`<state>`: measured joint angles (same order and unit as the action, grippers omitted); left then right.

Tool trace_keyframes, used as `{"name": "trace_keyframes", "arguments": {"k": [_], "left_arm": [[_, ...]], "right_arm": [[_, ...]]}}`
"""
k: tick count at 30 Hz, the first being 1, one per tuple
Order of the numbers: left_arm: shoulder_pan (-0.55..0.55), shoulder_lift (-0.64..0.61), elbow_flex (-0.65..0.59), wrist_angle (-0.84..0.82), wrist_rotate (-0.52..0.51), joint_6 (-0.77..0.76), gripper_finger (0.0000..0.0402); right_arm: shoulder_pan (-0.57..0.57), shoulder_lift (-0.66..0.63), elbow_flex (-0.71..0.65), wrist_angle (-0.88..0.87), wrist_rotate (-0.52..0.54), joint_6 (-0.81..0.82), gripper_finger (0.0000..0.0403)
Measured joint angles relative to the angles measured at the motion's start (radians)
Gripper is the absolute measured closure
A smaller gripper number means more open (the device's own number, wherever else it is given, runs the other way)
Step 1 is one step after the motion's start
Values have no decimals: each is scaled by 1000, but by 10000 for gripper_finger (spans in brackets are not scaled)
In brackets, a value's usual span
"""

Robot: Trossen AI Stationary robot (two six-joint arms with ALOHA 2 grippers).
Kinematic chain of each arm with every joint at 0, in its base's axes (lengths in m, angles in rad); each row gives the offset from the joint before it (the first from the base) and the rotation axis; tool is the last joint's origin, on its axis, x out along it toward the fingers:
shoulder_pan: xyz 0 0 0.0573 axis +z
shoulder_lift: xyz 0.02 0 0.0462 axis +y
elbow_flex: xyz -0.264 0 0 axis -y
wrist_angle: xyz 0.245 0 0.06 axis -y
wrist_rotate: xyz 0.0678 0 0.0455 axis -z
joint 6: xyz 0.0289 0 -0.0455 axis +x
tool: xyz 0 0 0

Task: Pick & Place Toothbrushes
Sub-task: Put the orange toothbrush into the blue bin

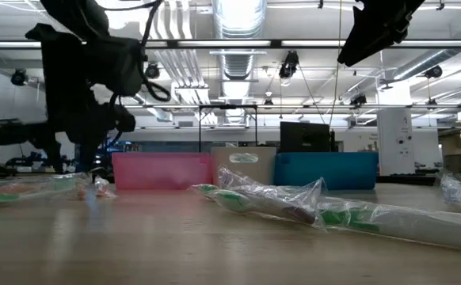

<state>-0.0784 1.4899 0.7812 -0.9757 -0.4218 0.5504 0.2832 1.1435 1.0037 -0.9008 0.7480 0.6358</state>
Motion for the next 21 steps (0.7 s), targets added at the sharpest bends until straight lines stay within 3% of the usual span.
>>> {"name": "trace_keyframes", "arguments": {"k": [13,21], "left_arm": [[5,57,-69,148,3,70,241],[5,45,-74,149,12,101,320]], "right_arm": [[0,0,0,1,3,-3,182],[0,0,0,1,3,-7,177]]}}
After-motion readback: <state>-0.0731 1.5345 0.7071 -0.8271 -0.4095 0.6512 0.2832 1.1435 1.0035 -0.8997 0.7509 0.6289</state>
